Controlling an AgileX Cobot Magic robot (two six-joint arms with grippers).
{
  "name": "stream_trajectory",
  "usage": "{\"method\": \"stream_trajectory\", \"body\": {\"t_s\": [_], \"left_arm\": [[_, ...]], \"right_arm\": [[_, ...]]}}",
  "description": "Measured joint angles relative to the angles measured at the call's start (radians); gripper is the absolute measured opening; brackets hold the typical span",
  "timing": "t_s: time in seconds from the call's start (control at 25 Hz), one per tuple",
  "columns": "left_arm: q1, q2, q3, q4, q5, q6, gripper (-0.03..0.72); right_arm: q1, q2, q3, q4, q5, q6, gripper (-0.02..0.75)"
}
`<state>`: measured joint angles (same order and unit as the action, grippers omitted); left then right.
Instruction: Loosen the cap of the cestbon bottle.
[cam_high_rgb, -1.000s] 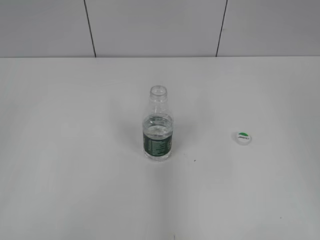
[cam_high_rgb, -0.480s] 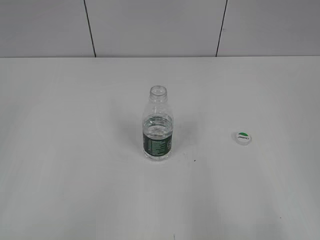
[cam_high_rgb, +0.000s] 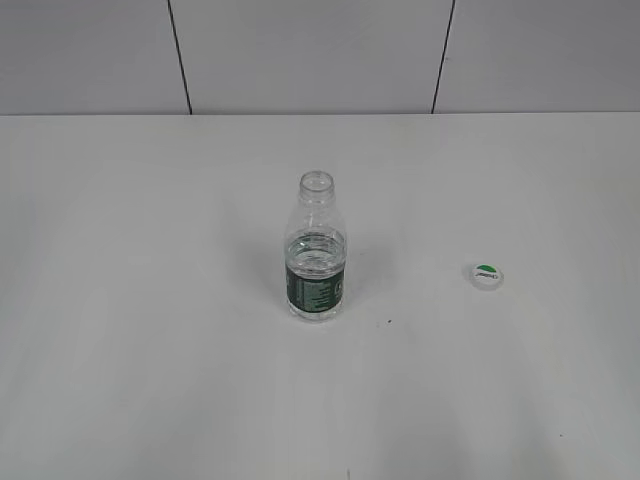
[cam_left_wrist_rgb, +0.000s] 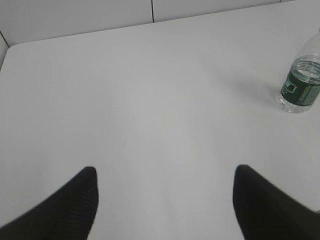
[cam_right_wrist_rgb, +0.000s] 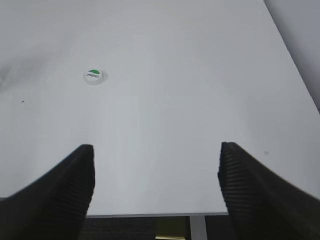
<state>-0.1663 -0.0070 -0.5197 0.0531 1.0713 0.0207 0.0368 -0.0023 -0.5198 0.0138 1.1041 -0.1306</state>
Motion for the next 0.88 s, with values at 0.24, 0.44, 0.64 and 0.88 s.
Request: {"method": "stream_trajectory", "body": {"t_s": [0.24, 0.44, 0.64, 0.88], "left_arm": [[0.0, 0.0, 0.0, 0.0, 0.0, 0.0, 0.489], [0.0, 0.0, 0.0, 0.0, 0.0, 0.0, 0.485], [0.0, 0.0, 0.0, 0.0, 0.0, 0.0, 0.481], [0.0, 0.0, 0.0, 0.0, 0.0, 0.0, 0.469]], "right_arm": [[0.0, -0.004, 0.003, 0.0, -0.002, 0.0, 0.589], [0.0, -0.004, 0.003, 0.0, -0.003, 0.0, 0.589], [0.0, -0.004, 0.003, 0.0, -0.007, 0.001, 0.589], [0.0, -0.004, 0.003, 0.0, -0.008, 0.001, 0.589]]}}
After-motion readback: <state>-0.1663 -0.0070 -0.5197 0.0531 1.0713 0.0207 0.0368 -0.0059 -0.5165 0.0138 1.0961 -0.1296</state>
